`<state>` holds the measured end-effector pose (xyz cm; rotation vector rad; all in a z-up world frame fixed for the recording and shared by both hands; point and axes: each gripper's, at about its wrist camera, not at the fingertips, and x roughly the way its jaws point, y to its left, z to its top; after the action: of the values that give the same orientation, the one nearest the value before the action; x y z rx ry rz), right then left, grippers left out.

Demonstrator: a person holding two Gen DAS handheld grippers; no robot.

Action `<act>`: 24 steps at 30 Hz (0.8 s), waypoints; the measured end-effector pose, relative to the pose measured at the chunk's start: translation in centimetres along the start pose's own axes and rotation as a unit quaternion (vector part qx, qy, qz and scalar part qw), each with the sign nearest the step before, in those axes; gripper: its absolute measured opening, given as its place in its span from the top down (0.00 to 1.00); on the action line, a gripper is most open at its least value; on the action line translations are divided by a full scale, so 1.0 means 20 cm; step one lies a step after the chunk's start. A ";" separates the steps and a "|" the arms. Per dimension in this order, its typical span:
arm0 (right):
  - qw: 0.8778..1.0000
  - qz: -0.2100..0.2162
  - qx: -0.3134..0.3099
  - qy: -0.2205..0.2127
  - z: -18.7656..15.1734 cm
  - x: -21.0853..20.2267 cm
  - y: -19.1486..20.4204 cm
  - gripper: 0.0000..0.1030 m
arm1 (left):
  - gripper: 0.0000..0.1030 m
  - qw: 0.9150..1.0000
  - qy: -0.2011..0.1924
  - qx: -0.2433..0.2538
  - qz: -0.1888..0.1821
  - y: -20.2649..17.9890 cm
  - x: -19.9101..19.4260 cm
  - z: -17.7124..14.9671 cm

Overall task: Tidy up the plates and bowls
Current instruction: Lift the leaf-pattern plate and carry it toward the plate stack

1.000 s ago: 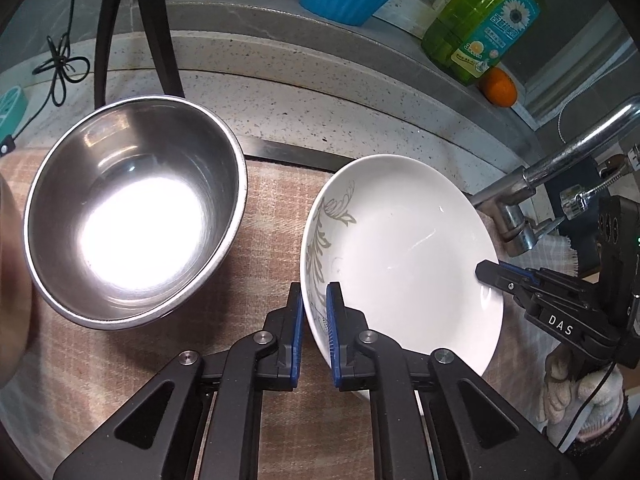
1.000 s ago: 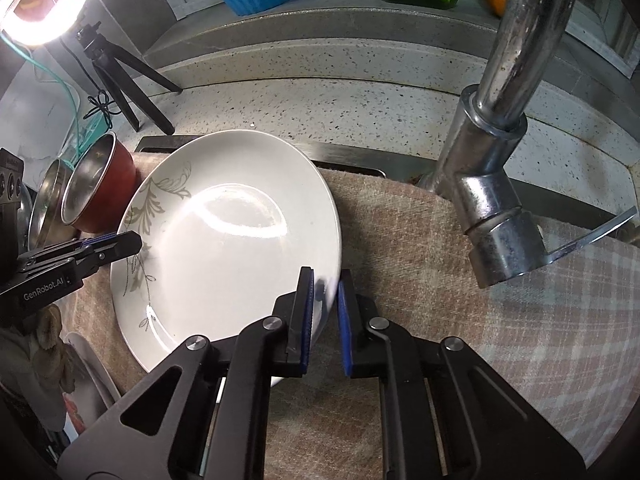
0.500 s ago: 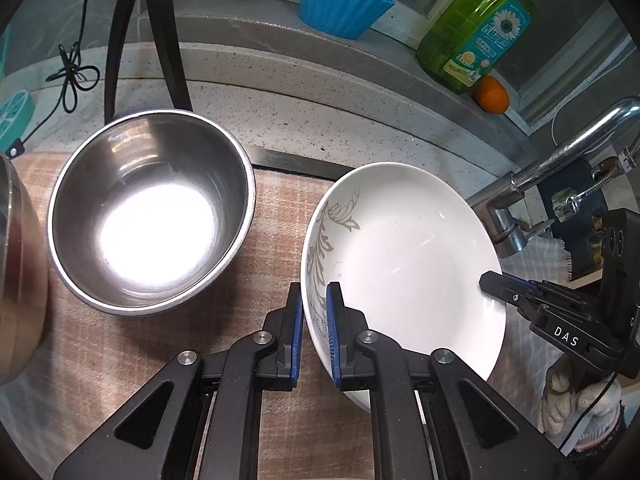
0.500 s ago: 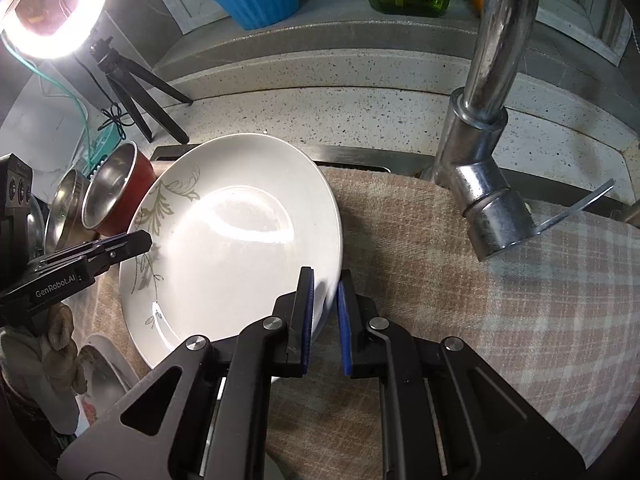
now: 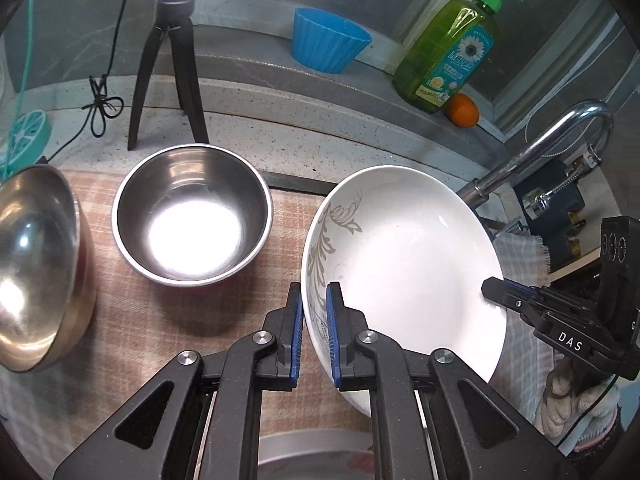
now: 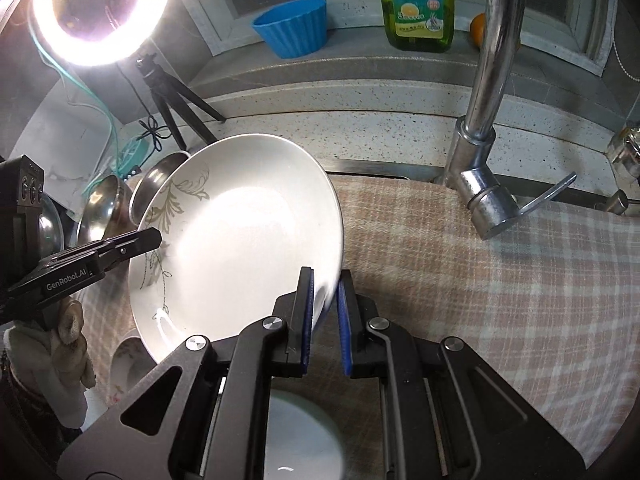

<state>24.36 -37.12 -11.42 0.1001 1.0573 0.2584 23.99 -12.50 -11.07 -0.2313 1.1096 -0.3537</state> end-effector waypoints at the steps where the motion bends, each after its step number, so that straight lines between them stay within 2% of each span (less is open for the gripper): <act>1: 1.000 0.001 0.000 -0.002 -0.01 -0.02 0.02 0.89 | 0.91 1.000 -0.001 0.001 -0.001 0.01 -0.02 -0.01; 14: 1.000 0.012 0.005 -0.014 -0.21 -0.16 0.23 0.89 | 0.91 1.000 -0.007 0.011 -0.012 0.09 -0.26 -0.16; 24: 1.000 0.026 0.007 0.000 -0.46 -0.23 0.40 0.89 | 0.91 1.000 -0.003 0.018 -0.018 0.15 -0.41 -0.30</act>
<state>12.92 -30.99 -10.49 0.1398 1.0572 0.2985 15.81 -6.51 -7.99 -0.2208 1.0934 -0.4032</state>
